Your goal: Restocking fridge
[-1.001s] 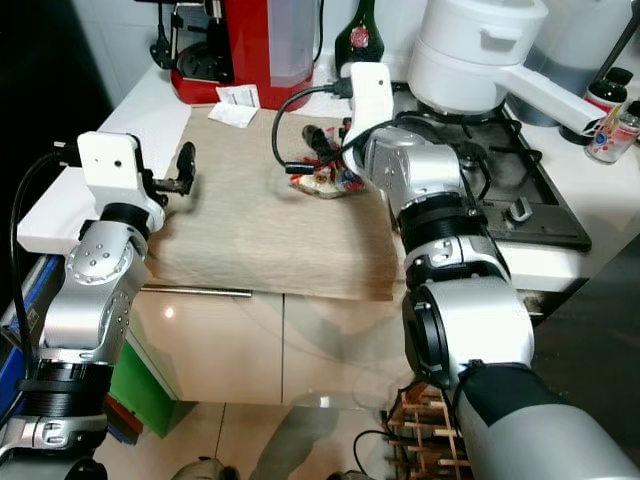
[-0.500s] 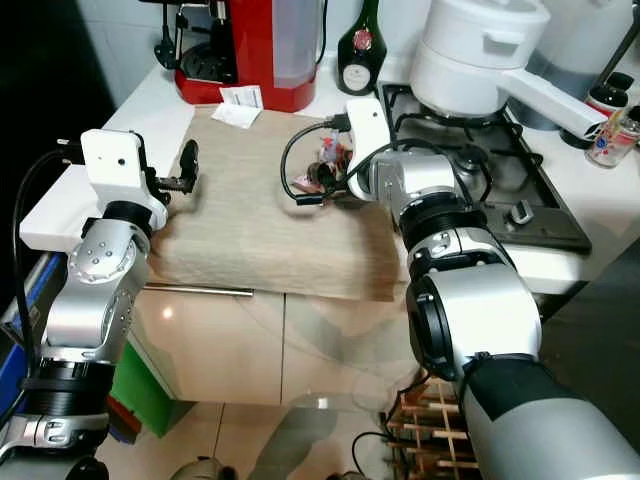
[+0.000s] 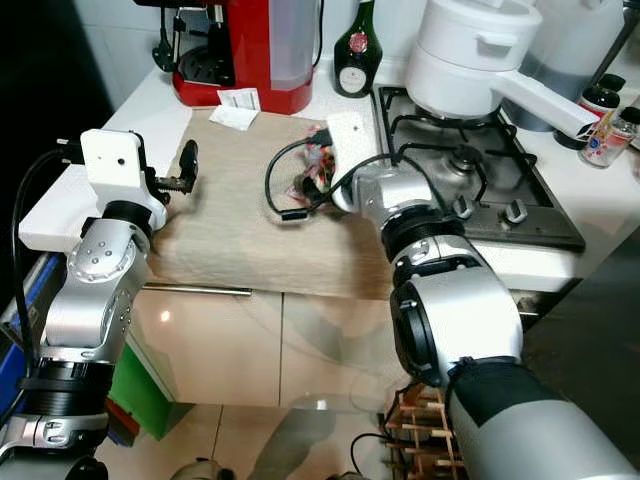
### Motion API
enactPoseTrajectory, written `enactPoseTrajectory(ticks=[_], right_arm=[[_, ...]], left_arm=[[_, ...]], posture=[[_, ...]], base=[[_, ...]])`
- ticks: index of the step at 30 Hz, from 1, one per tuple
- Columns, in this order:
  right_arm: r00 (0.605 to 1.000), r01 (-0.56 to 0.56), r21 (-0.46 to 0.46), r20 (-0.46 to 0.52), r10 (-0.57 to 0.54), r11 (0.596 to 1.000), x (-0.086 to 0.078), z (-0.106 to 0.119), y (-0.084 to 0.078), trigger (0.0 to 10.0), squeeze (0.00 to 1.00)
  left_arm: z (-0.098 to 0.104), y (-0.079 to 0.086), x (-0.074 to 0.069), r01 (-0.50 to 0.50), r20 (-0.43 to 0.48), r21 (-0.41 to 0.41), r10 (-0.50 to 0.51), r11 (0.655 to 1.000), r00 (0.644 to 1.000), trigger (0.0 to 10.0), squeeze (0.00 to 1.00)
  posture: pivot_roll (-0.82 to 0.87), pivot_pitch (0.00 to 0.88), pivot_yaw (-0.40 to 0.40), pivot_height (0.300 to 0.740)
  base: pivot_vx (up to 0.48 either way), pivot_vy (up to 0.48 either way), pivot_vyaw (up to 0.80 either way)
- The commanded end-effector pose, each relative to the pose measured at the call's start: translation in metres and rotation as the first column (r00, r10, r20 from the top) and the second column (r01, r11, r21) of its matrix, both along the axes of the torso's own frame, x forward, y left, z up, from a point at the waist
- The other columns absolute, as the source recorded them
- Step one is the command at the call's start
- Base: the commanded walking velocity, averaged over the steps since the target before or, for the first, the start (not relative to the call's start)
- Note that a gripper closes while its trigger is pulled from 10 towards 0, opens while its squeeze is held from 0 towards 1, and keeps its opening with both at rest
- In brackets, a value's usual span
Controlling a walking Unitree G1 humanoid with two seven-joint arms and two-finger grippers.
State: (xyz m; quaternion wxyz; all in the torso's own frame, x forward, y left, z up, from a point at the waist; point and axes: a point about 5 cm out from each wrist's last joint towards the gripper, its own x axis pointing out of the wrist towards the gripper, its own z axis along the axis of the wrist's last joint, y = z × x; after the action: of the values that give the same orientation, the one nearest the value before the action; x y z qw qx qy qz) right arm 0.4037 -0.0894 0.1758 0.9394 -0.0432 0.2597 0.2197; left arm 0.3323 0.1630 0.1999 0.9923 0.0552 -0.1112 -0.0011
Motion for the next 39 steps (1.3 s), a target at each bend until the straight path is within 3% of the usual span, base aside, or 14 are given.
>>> enactPoseTrajectory(ticks=[1,10,15,17,24,26,28,30,31,33,34,37,38,39], right_arm=[[0.994,-0.011,-0.053,-0.106,0.005,0.999,-0.011,-0.03,-0.003,0.0,0.0],[0.996,-0.001,-0.043,-0.09,-0.003,0.999,-0.012,-0.035,-0.006,0.0,0.0],[0.999,0.011,-0.023,-0.031,-0.012,1.0,-0.007,-0.028,-0.009,0.0,0.0],[0.999,0.031,0.049,0.03,-0.033,0.998,-0.001,-0.009,-0.005,0.0,0.0],[0.992,0.045,0.139,0.113,-0.061,0.989,0.005,0.01,0.001,0.0,0.0],[0.972,0.084,0.216,0.199,-0.128,0.973,0.008,0.024,0.003,0.0,0.0],[0.965,0.095,0.235,0.219,-0.147,0.967,0.009,0.027,0.002,0.0,0.0],[0.914,0.091,0.278,0.357,-0.191,0.956,0.01,0.046,0.001,0.0,0.0],[0.914,0.091,0.278,0.357,-0.191,0.956,0.01,0.046,0.001,0.0,0.0],[0.829,0.053,0.284,0.521,-0.201,0.957,0.005,0.065,0.0,0.0,0.0],[0.829,0.053,0.284,0.521,-0.201,0.957,0.005,0.065,0.0,0.0,0.0],[0.675,0.105,0.22,0.701,-0.232,0.97,-0.01,0.073,-0.01,0.0,0.0],[0.675,0.105,0.22,0.701,-0.232,0.97,-0.01,0.073,-0.01,0.0,0.0],[0.64,0.121,0.205,0.732,-0.234,0.971,-0.015,0.072,-0.012,0.0,0.0]], left_arm=[[0.008,0.001,0.001,-0.009,0.02,0.012,0.009,1.0,1.0,10.0,0.0],[0.007,-0.001,0.003,-0.004,0.015,0.01,0.004,1.0,1.0,10.0,0.0],[0.008,-0.005,0.006,0.003,0.018,0.004,-0.003,1.0,1.0,10.0,0.0],[0.007,-0.007,0.005,0.008,0.018,0.001,-0.008,1.0,1.0,10.0,0.0],[0.005,-0.006,0.003,0.009,0.009,0.003,-0.009,1.0,1.0,10.0,0.0],[0.005,-0.006,0.005,0.02,0.004,0.01,-0.02,1.0,1.0,10.0,0.0],[0.004,-0.007,0.005,0.023,0.003,0.012,-0.023,1.0,1.0,10.0,0.0],[0.003,-0.01,0.006,0.033,-0.003,0.012,-0.033,0.999,0.999,10.0,0.0],[0.003,-0.01,0.006,0.033,-0.003,0.012,-0.033,0.999,0.999,10.0,0.0],[0.003,-0.013,0.006,0.049,-0.002,0.011,-0.049,0.999,0.999,10.0,0.0],[0.003,-0.013,0.006,0.049,-0.002,0.011,-0.049,0.999,0.999,10.0,0.0],[0.002,-0.014,0.005,0.06,0.003,0.011,-0.06,0.998,0.998,10.0,0.0],[0.002,-0.014,0.005,0.06,0.003,0.011,-0.06,0.998,0.998,10.0,0.0],[0.002,-0.013,0.004,0.06,0.004,0.01,-0.06,0.998,0.998,10.0,0.0]], posture=[[0.11,0.0,-0.069,0.74],[0.09,0.0,-0.058,0.74],[0.08,0.0,-0.057,0.74],[0.08,0.0,-0.057,0.74],[0.08,0.0,-0.05,0.74],[0.07,0.0,-0.036,0.74],[0.07,0.0,-0.036,0.74],[0.05,0.0,-0.023,0.74],[0.05,0.0,-0.023,0.74],[0.05,0.0,-0.021,0.74],[0.05,0.0,-0.021,0.74],[0.06,0.0,-0.025,0.74],[0.06,0.0,-0.025,0.74],[0.06,0.0,-0.025,0.74]], base=[[0.0,0.0,0.0],[0.0,0.0,0.0],[0.0,0.0,0.0],[0.0,0.0,0.0],[0.0,0.0,0.0],[0.0,0.0,0.0],[0.0,0.0,0.0],[0.0,0.0,0.0],[0.0,0.0,0.0],[0.0,0.0,0.0],[0.0,0.0,0.0],[0.0,0.0,0.0],[0.0,0.0,0.0],[0.0,0.0,0.0]])
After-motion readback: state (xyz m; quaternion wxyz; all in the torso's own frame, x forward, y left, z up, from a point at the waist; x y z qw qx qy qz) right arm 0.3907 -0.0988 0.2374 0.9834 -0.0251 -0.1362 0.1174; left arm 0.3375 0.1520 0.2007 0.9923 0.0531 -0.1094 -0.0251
